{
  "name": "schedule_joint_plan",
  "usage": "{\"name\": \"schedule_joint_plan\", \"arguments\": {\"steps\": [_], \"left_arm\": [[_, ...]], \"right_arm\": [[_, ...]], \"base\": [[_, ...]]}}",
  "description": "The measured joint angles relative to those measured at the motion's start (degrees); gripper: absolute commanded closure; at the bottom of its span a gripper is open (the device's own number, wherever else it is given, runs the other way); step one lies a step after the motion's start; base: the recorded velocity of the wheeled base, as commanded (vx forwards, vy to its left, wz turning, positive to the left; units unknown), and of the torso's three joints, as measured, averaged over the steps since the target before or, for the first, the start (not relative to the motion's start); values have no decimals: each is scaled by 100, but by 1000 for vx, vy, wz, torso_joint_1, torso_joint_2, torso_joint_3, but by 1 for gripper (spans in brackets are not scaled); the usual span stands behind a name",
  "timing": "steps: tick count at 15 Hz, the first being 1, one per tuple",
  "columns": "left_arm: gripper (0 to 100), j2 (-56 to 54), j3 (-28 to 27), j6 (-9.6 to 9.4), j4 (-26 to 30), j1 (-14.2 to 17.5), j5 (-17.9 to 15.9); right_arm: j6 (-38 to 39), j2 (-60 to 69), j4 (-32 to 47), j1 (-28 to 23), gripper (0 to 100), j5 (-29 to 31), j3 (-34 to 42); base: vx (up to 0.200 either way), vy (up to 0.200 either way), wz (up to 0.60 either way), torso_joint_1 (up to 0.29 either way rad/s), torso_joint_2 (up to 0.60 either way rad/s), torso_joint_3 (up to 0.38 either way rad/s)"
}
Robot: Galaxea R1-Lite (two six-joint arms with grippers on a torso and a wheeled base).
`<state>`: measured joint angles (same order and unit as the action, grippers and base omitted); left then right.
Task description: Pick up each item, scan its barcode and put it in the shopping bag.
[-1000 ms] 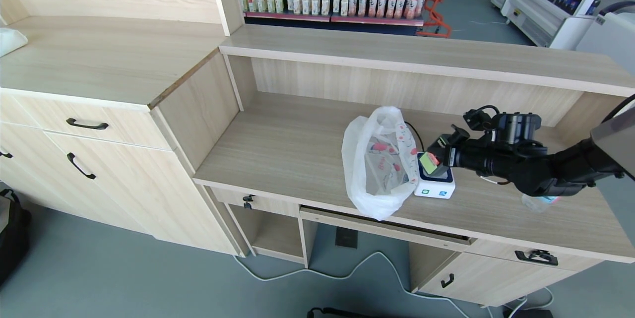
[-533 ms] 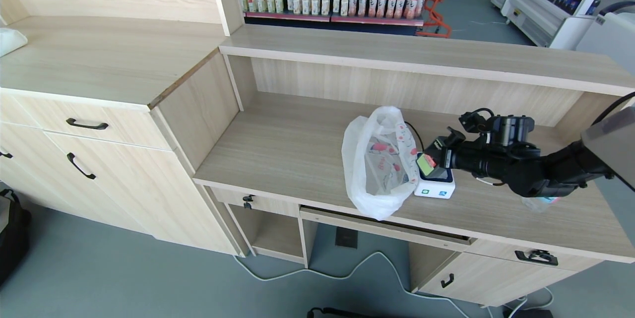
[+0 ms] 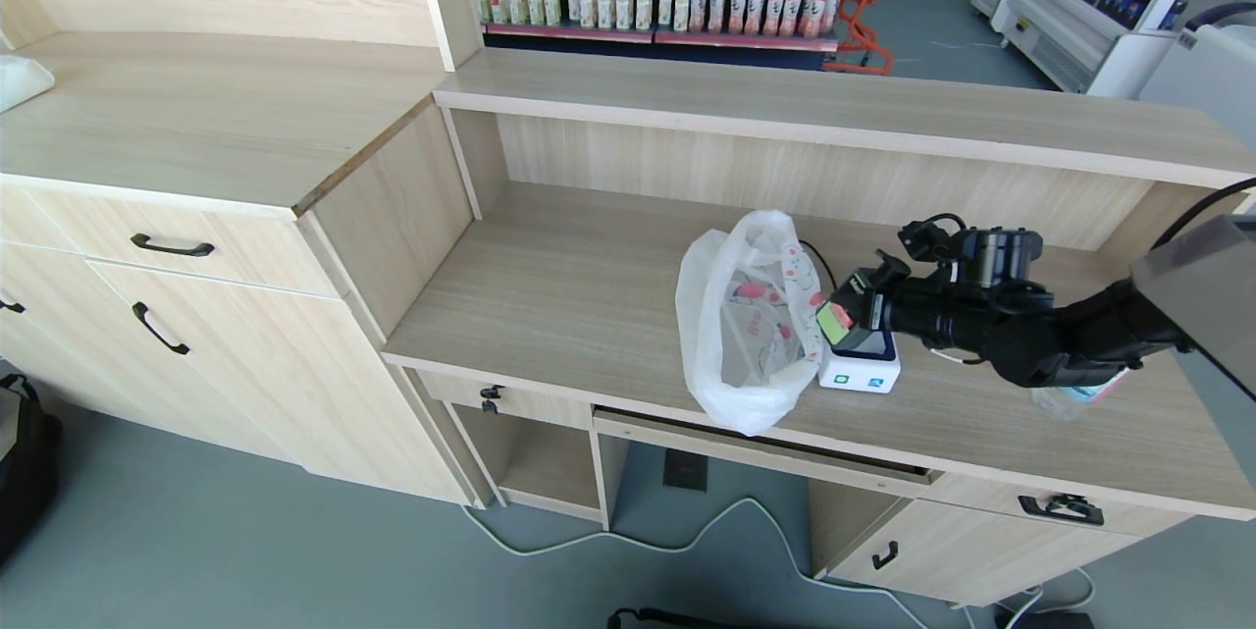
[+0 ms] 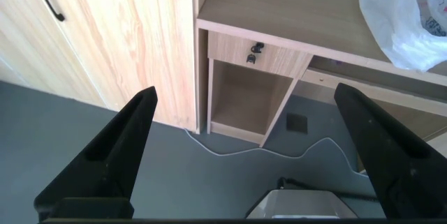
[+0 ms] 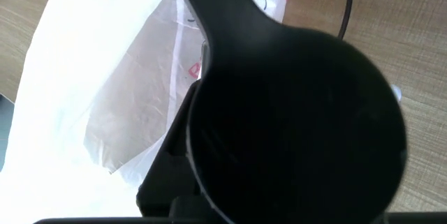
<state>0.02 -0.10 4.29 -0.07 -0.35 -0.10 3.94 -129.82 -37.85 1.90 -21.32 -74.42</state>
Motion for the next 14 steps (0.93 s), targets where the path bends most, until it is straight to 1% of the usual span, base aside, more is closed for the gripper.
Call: {"name": "schedule_joint_plan", "arguments": {"steps": [5,7,9,10,12,13,14], "left_arm": [[0,0,0,0,0,0,0],[0,0,0,0,0,0,0],[0,0,0,0,0,0,0],[0,0,0,0,0,0,0],[0,0,0,0,0,0,0],[0,0,0,0,0,0,0],[0,0,0,-2,0,0,0]], "right_arm": [[11,20,-13,11,100,0,11],[-173,256,-7,-50,100,13,166],[-1003,788,-22,-267,100,50,603],[-1665,1143,-38,-479,100,68,1025],[-2996,1877,-279,-1100,100,79,2089],[-3445,2238,-501,-1477,100,55,2586],[-3729,2551,-827,-1826,100,2,2953]], "base": [[0,0,0,0,0,0],[0,0,0,0,0,0],[0,0,0,0,0,0],[0,0,0,0,0,0],[0,0,0,0,0,0],[0,0,0,0,0,0],[0,0,0,0,0,0]]}}
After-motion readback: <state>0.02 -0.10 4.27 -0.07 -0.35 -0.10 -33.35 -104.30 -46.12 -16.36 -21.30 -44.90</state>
